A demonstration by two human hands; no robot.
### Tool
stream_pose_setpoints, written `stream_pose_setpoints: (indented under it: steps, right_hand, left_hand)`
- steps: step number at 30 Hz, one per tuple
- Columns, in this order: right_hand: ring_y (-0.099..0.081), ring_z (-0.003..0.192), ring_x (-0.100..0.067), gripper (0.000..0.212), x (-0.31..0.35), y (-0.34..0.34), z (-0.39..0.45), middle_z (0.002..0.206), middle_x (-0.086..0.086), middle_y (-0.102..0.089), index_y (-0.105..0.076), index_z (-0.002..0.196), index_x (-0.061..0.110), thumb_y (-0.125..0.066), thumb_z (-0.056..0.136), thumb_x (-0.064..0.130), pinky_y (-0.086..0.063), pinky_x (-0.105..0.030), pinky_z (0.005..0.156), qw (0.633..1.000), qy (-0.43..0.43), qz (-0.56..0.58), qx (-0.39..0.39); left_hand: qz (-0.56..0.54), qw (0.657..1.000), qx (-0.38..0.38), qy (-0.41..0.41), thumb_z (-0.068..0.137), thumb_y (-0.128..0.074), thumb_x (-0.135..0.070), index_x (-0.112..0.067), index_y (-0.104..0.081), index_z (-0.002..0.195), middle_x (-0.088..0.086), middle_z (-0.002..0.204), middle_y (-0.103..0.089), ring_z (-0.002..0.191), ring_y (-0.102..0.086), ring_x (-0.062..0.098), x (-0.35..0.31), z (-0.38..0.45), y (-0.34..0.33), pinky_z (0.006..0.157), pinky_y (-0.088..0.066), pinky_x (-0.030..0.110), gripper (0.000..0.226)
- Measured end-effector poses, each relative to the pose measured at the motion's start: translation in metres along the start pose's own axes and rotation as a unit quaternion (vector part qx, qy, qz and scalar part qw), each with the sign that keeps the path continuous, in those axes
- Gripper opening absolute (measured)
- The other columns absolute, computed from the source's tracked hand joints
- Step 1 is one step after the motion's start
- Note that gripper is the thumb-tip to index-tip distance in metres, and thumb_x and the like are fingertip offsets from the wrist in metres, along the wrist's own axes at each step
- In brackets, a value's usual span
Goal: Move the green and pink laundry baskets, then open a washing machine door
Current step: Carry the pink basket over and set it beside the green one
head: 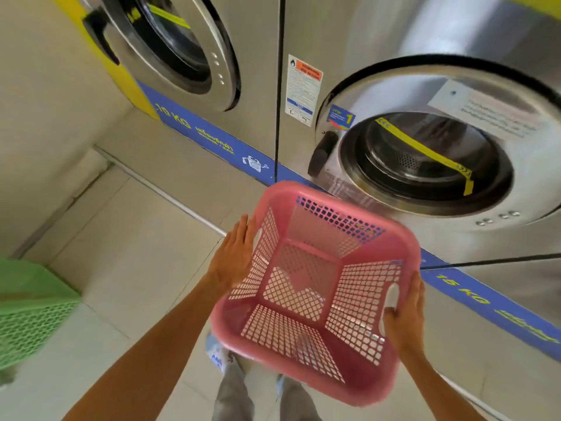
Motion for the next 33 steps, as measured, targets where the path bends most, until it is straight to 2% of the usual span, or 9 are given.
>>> stream_pose_setpoints:
  steps: [3, 6, 8, 12, 15, 20, 23, 27, 33]
  right_hand:
    - [0.003, 0.154, -0.020, 0.087, 0.053, -0.001, -0.020, 0.167, -0.003, 0.001, -0.001, 0.160, 0.024, -0.048, 0.092, -0.006, -0.017, -0.040, 0.115, 0.997, 0.060, -0.022, 0.054]
    - [0.001, 0.152, -0.017, 0.073, 0.112, -0.010, -0.042, 0.167, 0.002, 0.007, 0.001, 0.159, 0.031, -0.043, 0.102, 0.020, -0.019, -0.039, 0.112, 0.985, 0.125, -0.018, 0.113]
    - [0.000, 0.152, -0.017, 0.076, 0.152, -0.021, -0.056, 0.166, 0.000, 0.013, 0.005, 0.159, 0.029, -0.044, 0.102, 0.016, -0.021, -0.041, 0.115, 0.975, 0.157, -0.026, 0.152]
    - [0.002, 0.151, -0.014, 0.069, 0.236, -0.049, -0.088, 0.167, -0.006, 0.010, 0.007, 0.159, 0.018, -0.033, 0.105, 0.035, -0.017, -0.043, 0.123, 0.947, 0.234, -0.055, 0.214]
    - [0.010, 0.149, -0.009, 0.068, 0.307, -0.070, -0.110, 0.166, -0.006, 0.012, 0.007, 0.158, 0.013, -0.032, 0.105, 0.030, -0.015, -0.046, 0.124, 0.921, 0.303, -0.068, 0.236]
    - [0.013, 0.151, -0.008, 0.067, 0.428, -0.097, -0.152, 0.166, 0.001, 0.012, 0.003, 0.159, 0.013, -0.024, 0.102, 0.035, -0.004, -0.034, 0.124, 0.866, 0.435, -0.108, 0.222]
    - [0.014, 0.150, -0.008, 0.065, 0.489, -0.112, -0.174, 0.165, 0.003, 0.009, 0.005, 0.159, 0.015, -0.024, 0.104, 0.031, -0.003, -0.036, 0.124, 0.837, 0.488, -0.129, 0.209]
    - [0.011, 0.147, -0.003, 0.061, 0.556, -0.134, -0.207, 0.163, 0.010, 0.008, 0.011, 0.157, 0.021, -0.021, 0.107, 0.034, -0.003, -0.037, 0.124, 0.820, 0.512, -0.135, 0.216]
    - [0.003, 0.154, -0.017, 0.060, 0.637, -0.172, -0.232, 0.167, -0.002, 0.001, 0.003, 0.159, 0.017, -0.025, 0.107, 0.030, -0.011, -0.045, 0.125, 0.785, 0.563, -0.135, 0.222]
  left_hand:
    - [-0.003, 0.998, -0.003, 0.059, 0.095, -0.057, -0.026, -0.004, 0.008, 0.158, 0.024, 0.165, -0.003, 0.152, -0.013, 0.040, 0.033, -0.069, 0.019, 0.116, -0.034, 0.057, 0.093]
    - [-0.029, 0.993, -0.014, 0.113, 0.089, -0.051, -0.060, -0.010, 0.010, 0.159, 0.020, 0.166, -0.002, 0.152, -0.009, 0.035, 0.052, -0.145, 0.056, 0.116, -0.029, 0.055, 0.105]
    - [-0.058, 0.985, -0.043, 0.159, 0.079, -0.052, -0.080, -0.019, 0.014, 0.158, 0.013, 0.168, 0.000, 0.153, -0.005, 0.031, 0.066, -0.190, 0.088, 0.113, -0.028, 0.053, 0.120]
    - [-0.071, 0.968, -0.102, 0.219, 0.075, -0.040, -0.087, -0.022, 0.016, 0.158, 0.008, 0.168, 0.004, 0.154, 0.001, 0.026, 0.098, -0.271, 0.148, 0.117, -0.022, 0.053, 0.120]
    - [-0.053, 0.959, -0.133, 0.247, 0.072, -0.025, -0.092, -0.016, 0.014, 0.158, 0.008, 0.165, 0.012, 0.151, 0.007, 0.024, 0.124, -0.319, 0.193, 0.121, -0.017, 0.050, 0.121]
    - [-0.021, 0.946, -0.202, 0.254, 0.075, -0.027, -0.071, -0.024, 0.031, 0.150, 0.014, 0.159, 0.007, 0.147, 0.004, 0.033, 0.165, -0.374, 0.261, 0.118, -0.001, 0.050, 0.106]
    - [-0.045, 0.934, -0.190, 0.299, 0.072, -0.018, -0.059, -0.013, 0.021, 0.152, 0.015, 0.159, 0.018, 0.149, 0.013, 0.034, 0.195, -0.401, 0.280, 0.123, 0.002, 0.051, 0.100]
    - [-0.001, 0.916, -0.191, 0.352, 0.086, -0.052, -0.025, -0.005, 0.009, 0.157, 0.017, 0.163, 0.016, 0.152, 0.009, 0.036, 0.257, -0.435, 0.286, 0.124, -0.013, 0.054, 0.096]
    - [-0.004, 0.904, -0.191, 0.384, 0.085, -0.061, -0.027, -0.009, 0.016, 0.157, 0.016, 0.164, 0.014, 0.152, 0.007, 0.037, 0.311, -0.456, 0.318, 0.123, -0.007, 0.051, 0.107]
Point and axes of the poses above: each hand's wrist, its own z-axis towards the middle knuckle, its own y-axis out of the back of the hand, x = y × z, the point moved 7 cm from there along z, towards the middle knuckle
